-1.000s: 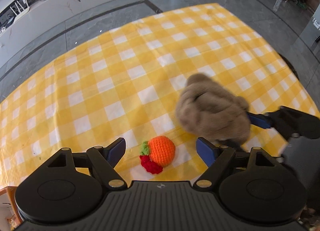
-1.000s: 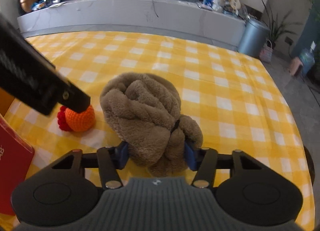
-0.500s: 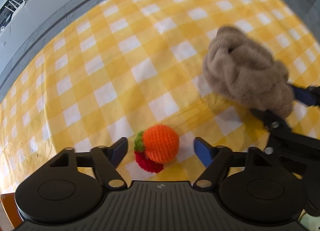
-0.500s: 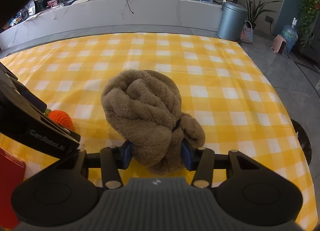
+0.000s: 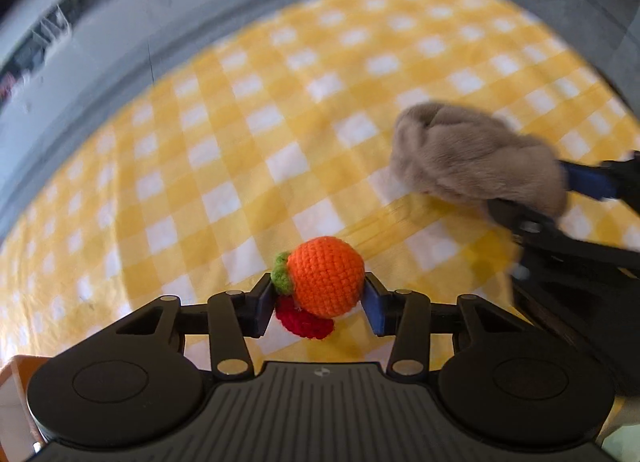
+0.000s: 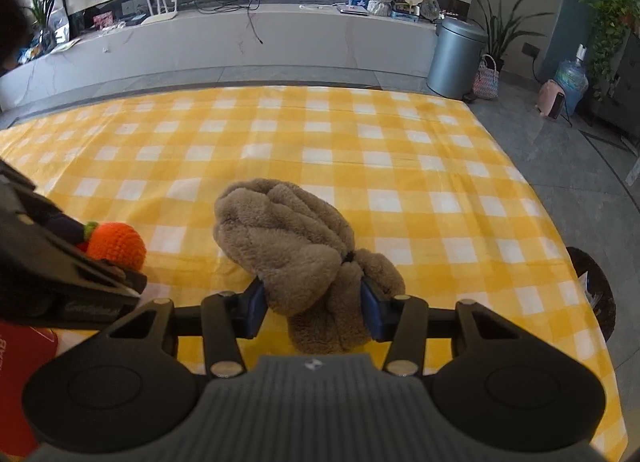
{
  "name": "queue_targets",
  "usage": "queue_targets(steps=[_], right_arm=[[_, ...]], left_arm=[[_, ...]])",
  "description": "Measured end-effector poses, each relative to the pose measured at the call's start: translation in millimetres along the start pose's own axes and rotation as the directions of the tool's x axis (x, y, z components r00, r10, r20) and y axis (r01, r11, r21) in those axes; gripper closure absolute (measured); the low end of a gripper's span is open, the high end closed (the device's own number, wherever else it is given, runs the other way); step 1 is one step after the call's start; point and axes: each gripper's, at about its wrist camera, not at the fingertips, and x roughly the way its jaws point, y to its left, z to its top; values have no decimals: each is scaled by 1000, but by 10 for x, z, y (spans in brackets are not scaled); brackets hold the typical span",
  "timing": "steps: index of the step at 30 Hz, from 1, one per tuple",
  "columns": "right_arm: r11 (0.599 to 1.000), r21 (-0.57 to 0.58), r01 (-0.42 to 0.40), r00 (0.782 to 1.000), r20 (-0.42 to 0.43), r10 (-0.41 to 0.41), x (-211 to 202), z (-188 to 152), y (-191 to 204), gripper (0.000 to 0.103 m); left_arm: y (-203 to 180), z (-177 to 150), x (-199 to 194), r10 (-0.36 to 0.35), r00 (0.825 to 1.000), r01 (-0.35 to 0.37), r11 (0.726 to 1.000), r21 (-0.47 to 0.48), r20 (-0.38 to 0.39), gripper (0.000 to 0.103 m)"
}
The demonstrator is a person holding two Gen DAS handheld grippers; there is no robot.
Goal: Organize soft objects
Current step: 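Lift and carry the towel and fruit over the orange box with both grippers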
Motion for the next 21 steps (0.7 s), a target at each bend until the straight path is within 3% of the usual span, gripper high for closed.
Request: queue_targets(steps=[2, 6, 10, 11, 12, 16, 17, 19, 21], right_arm=[[1000, 21, 1, 1000, 2, -1, -50, -8, -13, 57], [999, 40, -15, 999, 32, 14, -168, -23, -13, 60], [995, 85, -42, 998, 53, 38, -277, -56, -26, 65], [995, 92, -47, 997, 58, 42, -305, -66, -22, 77], [993, 100, -62, 996, 65, 56, -332, -75, -25, 80], [991, 79, -104, 994, 24, 103, -344, -111, -2, 83], [997, 32, -69, 997, 19, 68, -328, -135, 43, 78], [1000, -23, 13, 998, 55, -11, -315, -170, 81, 55], [997, -60, 44, 995, 97, -38, -333, -185, 77, 28]], left_arm=[[-112, -95, -321, -1, 993, -6, 998, 62, 121, 51], [-135, -363, -856, -33, 970, 27, 999, 31, 242, 51], [-98, -674, -1311, -73, 945, 75, 997, 5, 319, 51], [-91, -765, -1410, -81, 939, 85, 996, 4, 335, 51], [-86, -850, -1477, -84, 933, 90, 996, 0, 351, 51], [-43, -1174, -1721, -107, 914, 120, 993, -7, 391, 51], [-23, -1217, -1742, -108, 913, 124, 992, -16, 394, 51], [28, -1261, -1731, -92, 915, 118, 992, -42, 392, 51], [81, -1226, -1631, -76, 922, 104, 993, -54, 380, 51]])
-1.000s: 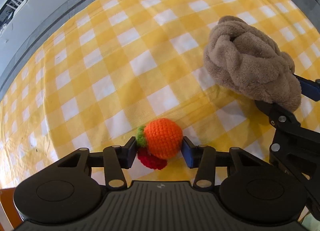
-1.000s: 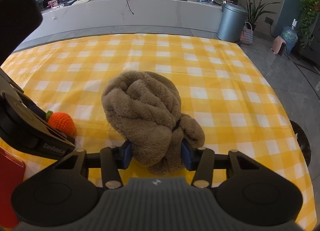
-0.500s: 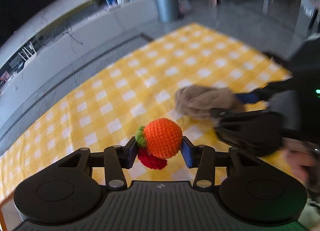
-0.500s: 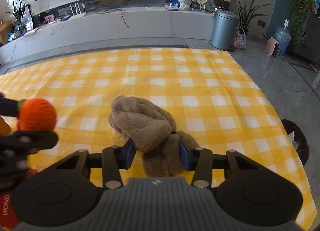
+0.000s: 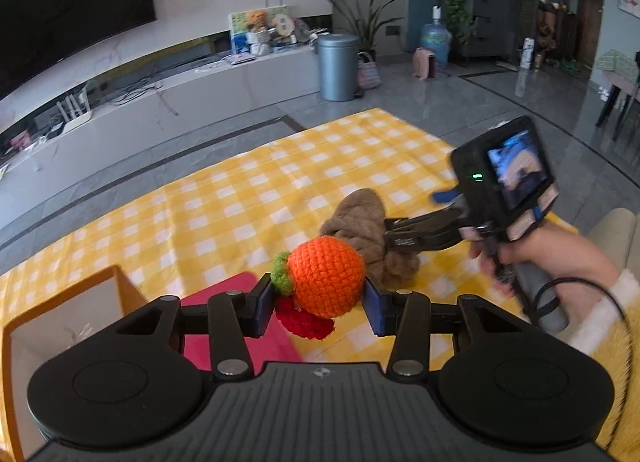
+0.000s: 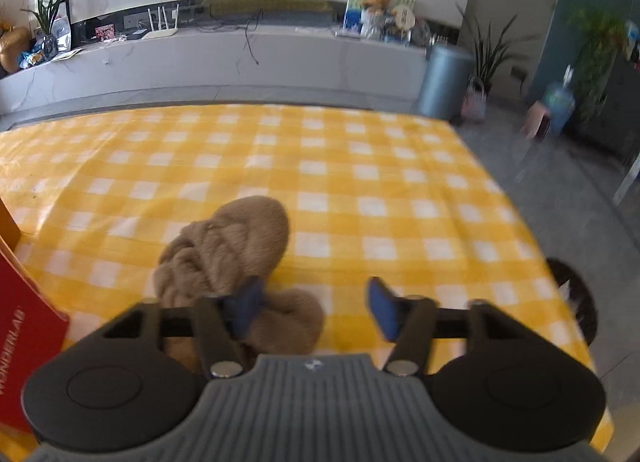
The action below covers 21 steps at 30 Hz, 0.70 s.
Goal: Organize soft objects
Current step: 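Lift and carry the towel and fruit over the orange box with both grippers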
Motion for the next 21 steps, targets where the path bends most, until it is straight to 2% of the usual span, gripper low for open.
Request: queue_targets(steps=[1, 2, 3, 5, 9, 10, 13, 15, 17, 21], right_arm=[[999, -33, -3, 1000, 31, 4, -8, -3, -2, 23], [998, -61, -8, 998, 66, 12, -7, -5, -5, 11], [997, -75, -7, 995, 97, 15, 8, -6, -15, 5], [996, -85, -22, 993, 113, 31, 76, 4, -26, 5], [982, -120, -144, 986, 64, 153, 179, 23, 110, 5], [979, -138, -152, 987, 25, 157, 202, 12, 192, 5], [985, -154, -84, 996, -40, 79, 316, -11, 297, 4], [985, -142, -96, 994, -61, 88, 343, -23, 287, 3], [983, -151, -104, 993, -75, 93, 370, -35, 300, 5], [983, -94, -160, 975, -171, 142, 450, -81, 313, 26]], left_arm=[[30, 1, 49, 7, 1000, -7, 1000, -4, -8, 51], [57, -6, 87, 12, 1000, -12, 1000, -11, -16, 51], [83, 1, 128, 11, 1000, -11, 1000, -19, -21, 51], [152, -17, 151, 0, 1000, -1, 999, -48, -18, 51], [266, -7, 225, -27, 1000, 26, 992, -125, -4, 51], [275, 0, 254, -31, 1000, 30, 990, -135, -5, 51], [272, -39, 235, -43, 999, 42, 988, -149, -6, 51], [245, -44, 268, -62, 998, 59, 987, -148, -13, 51], [223, -58, 317, -74, 997, 69, 987, -147, -29, 51], [199, -10, 415, -50, 998, 44, 987, -152, -36, 51]])
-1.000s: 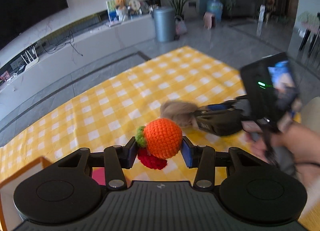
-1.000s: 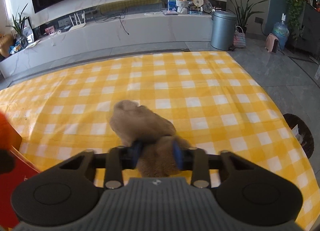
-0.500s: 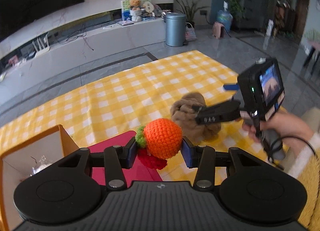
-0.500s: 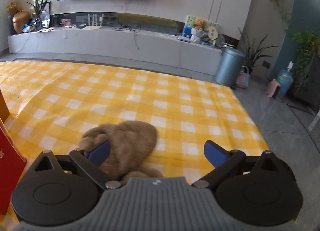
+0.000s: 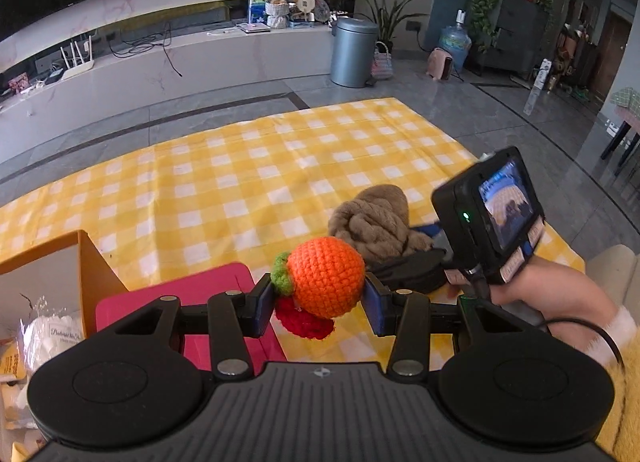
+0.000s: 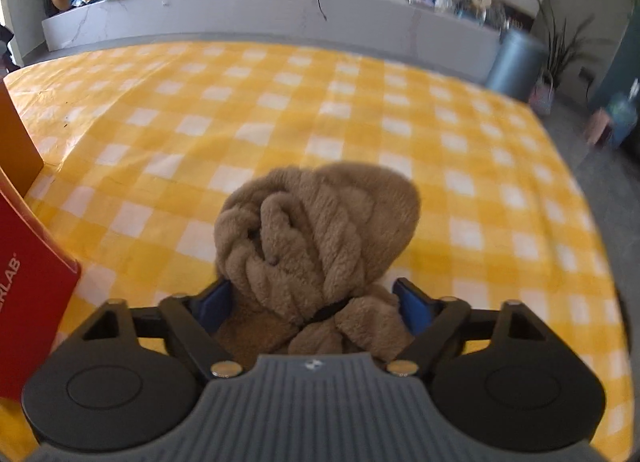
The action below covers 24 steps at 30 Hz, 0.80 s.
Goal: Organize soft objects
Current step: 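Lift and carry the towel and fruit over the orange box with both grippers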
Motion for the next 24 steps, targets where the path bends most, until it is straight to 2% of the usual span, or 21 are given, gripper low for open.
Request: queue_targets(steps=[3, 5, 10, 14, 20, 24], right_arm=[[1000, -12, -4, 1000, 1, 4, -52, 7, 35, 38], [1000, -1, -11, 1000, 4, 11, -104, 7, 40, 43], [997, 60, -45, 999, 28, 44, -265, 5, -27, 46], [980, 165, -111, 988, 125, 91, -559, 31, -129, 45], [937, 251, -242, 934, 320, 156, -1177, 23, -61, 45], [913, 247, -323, 875, 445, 189, -1568, 76, 185, 45]], left_arm=[[1, 34, 71, 15, 1000, -15, 1000, -13, -18, 51], [-4, 39, 94, 33, 999, -33, 999, -8, -24, 51], [17, 70, 21, 37, 999, -37, 999, -34, -11, 51], [58, 72, -195, 37, 999, -35, 998, -52, 24, 51], [333, 23, -768, 67, 991, -59, 996, -74, 118, 51], [724, -90, -1198, 121, 974, -89, 982, -168, 192, 51]])
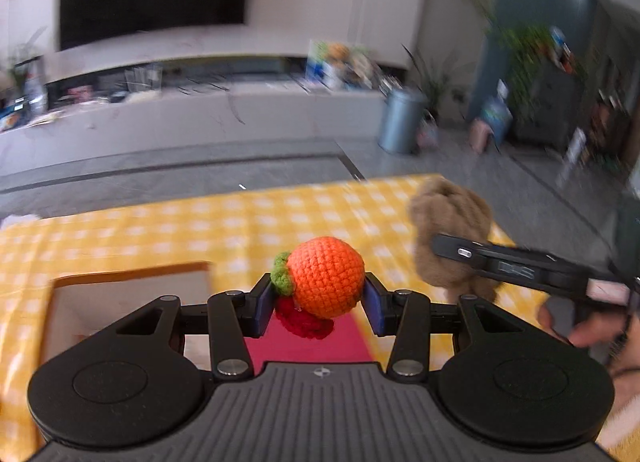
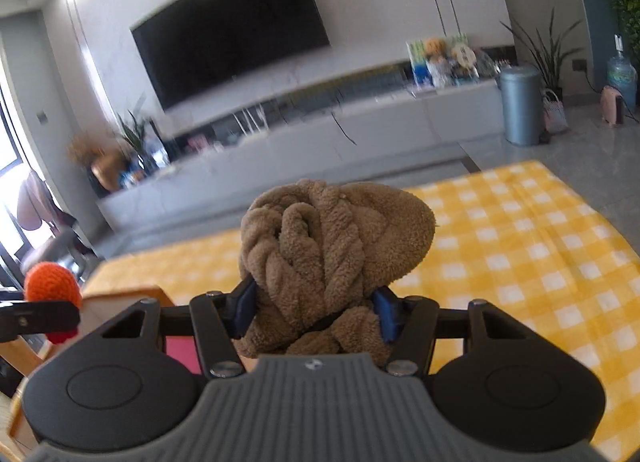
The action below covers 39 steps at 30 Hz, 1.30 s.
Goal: Organize soft objects
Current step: 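Lift and carry the towel and fruit over the orange box with both grippers, then lower the towel into the box and open the right gripper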
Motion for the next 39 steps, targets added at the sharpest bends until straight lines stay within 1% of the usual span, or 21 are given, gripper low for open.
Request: queue_targets(steps=[3, 5, 7, 10, 12, 14, 16, 18, 20, 22, 23, 25, 28, 29, 31, 32, 33, 34, 36, 38, 39], right_arm=[[998, -2, -69, 997, 31, 69, -114, 25, 339, 45], [994, -25, -106, 994, 35, 107, -162, 22, 622, 45], [989, -57, -140, 989, 40, 142, -231, 7, 912, 45], [972, -100, -214, 976, 23, 217, -299, -33, 1328, 45], [958, -109, -264, 964, -12, 264, -275, -78, 1562, 45], [956, -114, -271, 962, -61, 266, -176, -132, 1780, 45], [959, -154, -236, 969, -110, 221, -14, -226, 1990, 45], [963, -195, -187, 976, -148, 160, 181, -323, 2171, 45], [959, -221, -175, 973, -188, 134, 375, -414, 2305, 45], [956, -238, -169, 966, -232, 113, 551, -505, 2440, 45], [954, -261, -147, 964, -253, 79, 651, -545, 2501, 45], [944, -327, -54, 964, -262, -36, 847, -628, 2623, 45], [903, -427, 45, 951, -259, -170, 1122, -778, 2786, 45], [875, -478, 78, 942, -252, -221, 1208, -847, 2850, 45], [808, -578, 116, 922, -241, -304, 1390, -1021, 2972, 44], [785, -604, 135, 914, -231, -335, 1455, -1088, 3001, 44], [778, -611, 145, 910, -227, -348, 1495, -1123, 3008, 44], [792, -595, 139, 906, -245, -344, 1497, -1125, 2971, 44], [847, -522, 102, 899, -316, -303, 1556, -1090, 2947, 45], [924, -382, 22, 882, -429, -198, 1640, -1070, 2901, 44], [941, -337, 20, 882, -438, -175, 1682, -1051, 2879, 44]], left_arm=[[410, -29, -230, 71, 995, -62, 990, -123, 73, 51], [689, -98, -334, 117, 989, -97, 974, -203, 88, 51], [931, -186, -430, 148, 984, -115, 954, -277, 102, 51], [1231, -323, -507, 148, 982, -99, 930, -355, 114, 51], [1394, -409, -468, 146, 984, -95, 916, -390, 103, 51], [1522, -485, -432, 158, 984, -112, 905, -411, 80, 51], [1600, -526, -370, 179, 982, -139, 901, -412, 62, 51], [1669, -571, -357, 183, 982, -147, 901, -408, 51, 51], [1713, -633, -353, 171, 984, -138, 902, -410, 45, 51], [1789, -698, -370, 159, 986, -127, 895, -428, 40, 51], [1823, -725, -380, 156, 987, -124, 888, -442, 36, 51], [1848, -755, -423, 148, 988, -115, 888, -445, 39, 51], [1861, -750, -500, 158, 986, -118, 896, -427, 59, 51], [1870, -744, -523, 174, 983, -129, 893, -432, 66, 51], [1903, -743, -548, 205, 976, -156, 884, -442, 67, 51], [1926, -740, -552, 213, 975, -162, 880, -447, 66, 51], [1946, -744, -560, 218, 974, -166, 875, -455, 64, 51], [1993, -745, -549, 218, 974, -165, 870, -465, 61, 51], [2061, -762, -549, 208, 977, -155, 859, -489, 56, 51], [2119, -783, -553, 202, 978, -148, 848, -508, 53, 51], [2135, -789, -560, 205, 977, -149, 845, -513, 52, 51]])
